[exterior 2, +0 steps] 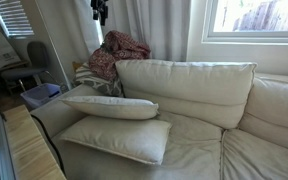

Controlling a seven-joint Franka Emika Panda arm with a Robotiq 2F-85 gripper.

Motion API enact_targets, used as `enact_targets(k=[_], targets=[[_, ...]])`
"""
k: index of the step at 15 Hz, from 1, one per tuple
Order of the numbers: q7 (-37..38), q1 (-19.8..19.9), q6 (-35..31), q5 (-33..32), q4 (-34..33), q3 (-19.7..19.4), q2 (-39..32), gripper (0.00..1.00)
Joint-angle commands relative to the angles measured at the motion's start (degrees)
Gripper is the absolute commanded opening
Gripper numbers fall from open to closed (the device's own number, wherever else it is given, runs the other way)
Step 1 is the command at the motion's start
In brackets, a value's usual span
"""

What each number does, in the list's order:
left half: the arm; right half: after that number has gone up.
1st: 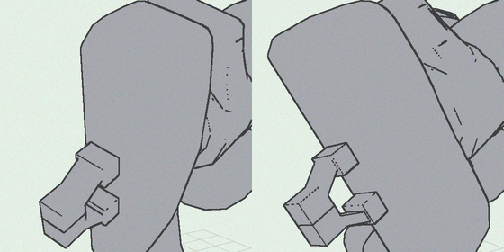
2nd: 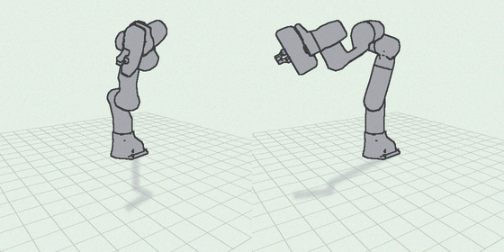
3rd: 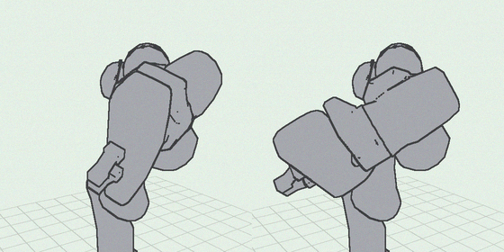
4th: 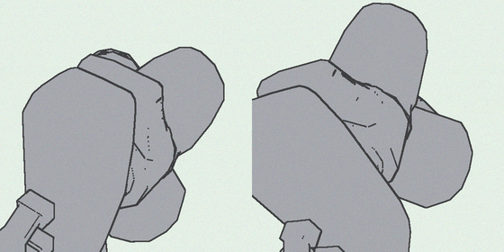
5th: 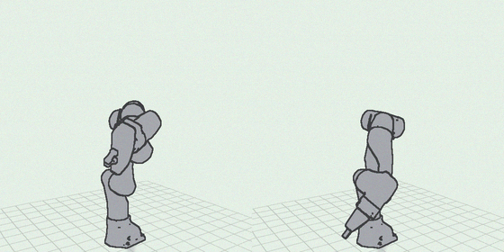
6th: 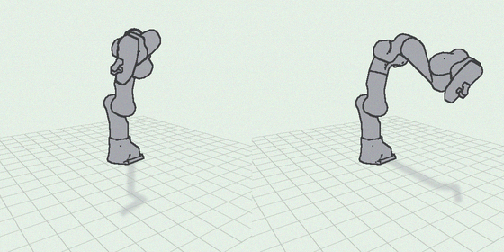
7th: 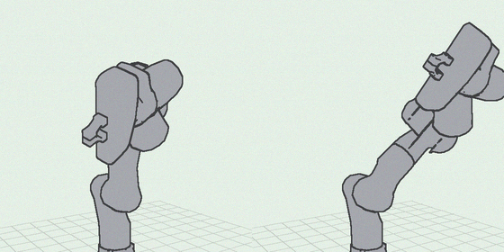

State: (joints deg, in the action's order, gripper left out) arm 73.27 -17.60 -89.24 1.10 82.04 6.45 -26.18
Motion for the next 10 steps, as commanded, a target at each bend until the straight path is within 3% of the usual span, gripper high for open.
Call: enact_targets(k=[1,6,10], targets=[[-11.57,1.43,0.23,0.23,6.47,1.15,7.48,1.0],[-27.14,1.86,0.32,-0.19,9.62,1.72,13.54,1.0],[-33.94,1.83,0.43,-0.61,11.18,1.83,16.74,1.0]])
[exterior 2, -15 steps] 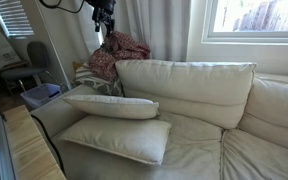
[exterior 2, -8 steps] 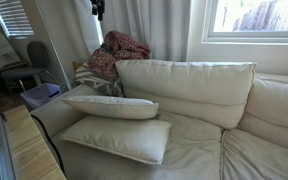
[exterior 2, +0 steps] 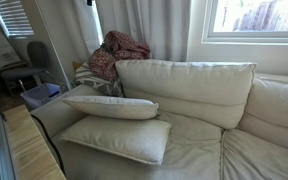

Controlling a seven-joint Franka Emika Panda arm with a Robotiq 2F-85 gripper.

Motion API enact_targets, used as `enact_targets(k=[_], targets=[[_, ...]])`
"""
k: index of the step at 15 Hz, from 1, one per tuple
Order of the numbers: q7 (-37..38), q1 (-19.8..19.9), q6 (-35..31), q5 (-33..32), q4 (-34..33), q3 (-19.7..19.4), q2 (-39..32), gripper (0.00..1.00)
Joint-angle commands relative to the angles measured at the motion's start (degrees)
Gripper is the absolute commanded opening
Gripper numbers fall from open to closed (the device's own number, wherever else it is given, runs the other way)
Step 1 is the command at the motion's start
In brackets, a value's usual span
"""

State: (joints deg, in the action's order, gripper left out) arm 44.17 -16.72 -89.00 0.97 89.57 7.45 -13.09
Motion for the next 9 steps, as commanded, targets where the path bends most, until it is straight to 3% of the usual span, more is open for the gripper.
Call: enact_targets(k=[1,9], targets=[[-6.0,0.96,0.18,-0.58,4.05,0.85,4.32,1.0],[-5.59,0.75,0.22,-0.22,1.45,0.95,2.81,1.0]])
